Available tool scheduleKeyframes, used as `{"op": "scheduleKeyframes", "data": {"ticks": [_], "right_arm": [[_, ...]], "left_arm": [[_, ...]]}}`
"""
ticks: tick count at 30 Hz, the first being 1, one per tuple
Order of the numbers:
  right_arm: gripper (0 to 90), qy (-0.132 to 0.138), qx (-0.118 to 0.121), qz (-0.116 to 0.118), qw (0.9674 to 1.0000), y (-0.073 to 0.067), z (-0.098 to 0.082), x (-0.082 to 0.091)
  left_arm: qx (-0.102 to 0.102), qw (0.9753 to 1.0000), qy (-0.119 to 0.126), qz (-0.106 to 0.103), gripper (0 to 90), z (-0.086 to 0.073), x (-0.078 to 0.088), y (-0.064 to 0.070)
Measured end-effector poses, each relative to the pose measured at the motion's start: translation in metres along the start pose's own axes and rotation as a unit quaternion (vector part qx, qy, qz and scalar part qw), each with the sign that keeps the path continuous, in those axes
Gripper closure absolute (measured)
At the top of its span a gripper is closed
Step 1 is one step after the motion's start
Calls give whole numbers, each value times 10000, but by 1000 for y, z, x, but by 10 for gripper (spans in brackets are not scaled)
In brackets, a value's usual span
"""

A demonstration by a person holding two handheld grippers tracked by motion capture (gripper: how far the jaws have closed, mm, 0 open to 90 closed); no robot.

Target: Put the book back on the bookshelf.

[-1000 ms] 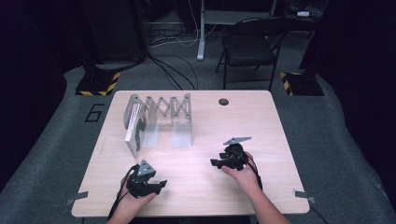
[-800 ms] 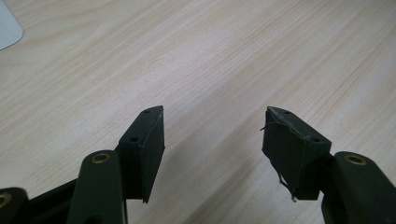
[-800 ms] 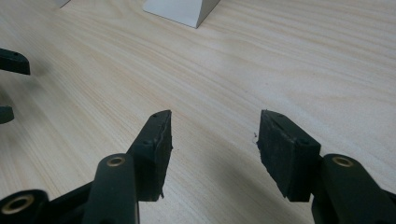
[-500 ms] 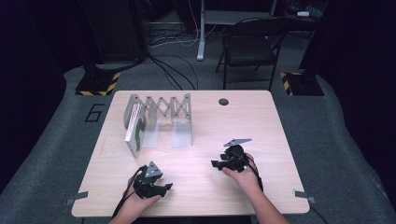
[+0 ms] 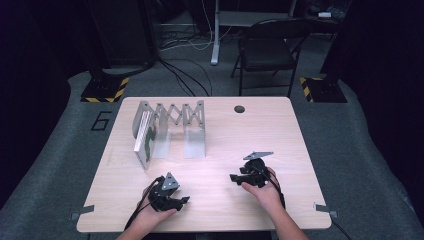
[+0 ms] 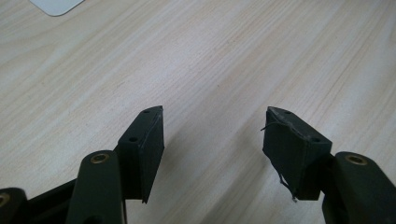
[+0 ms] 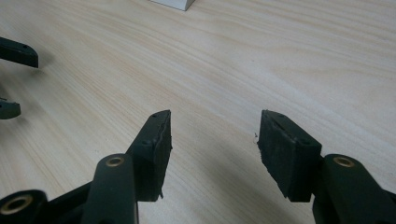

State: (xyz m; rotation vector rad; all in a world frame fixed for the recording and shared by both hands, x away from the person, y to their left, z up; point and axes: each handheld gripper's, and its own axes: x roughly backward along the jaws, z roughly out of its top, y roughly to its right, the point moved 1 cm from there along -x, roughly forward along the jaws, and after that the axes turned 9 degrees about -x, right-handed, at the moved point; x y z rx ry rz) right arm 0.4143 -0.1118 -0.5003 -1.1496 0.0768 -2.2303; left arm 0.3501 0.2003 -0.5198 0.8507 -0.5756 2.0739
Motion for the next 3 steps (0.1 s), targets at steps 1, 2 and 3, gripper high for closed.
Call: {"op": "scheduleKeyframes", "data": {"ticks": [1, 2, 3], "right_arm": [[443, 43, 11, -5, 10000, 1, 0, 0], [442, -19, -9, 0, 10000, 1, -1, 1], [443, 18, -56, 5, 10000, 2, -3, 1]], "left_arm": [[43, 10000, 19, -29, 384, 1, 0, 0], [17, 10000, 44, 5, 384, 3, 0, 0], [-1, 10000, 45, -1, 384, 5, 0, 0]]}}
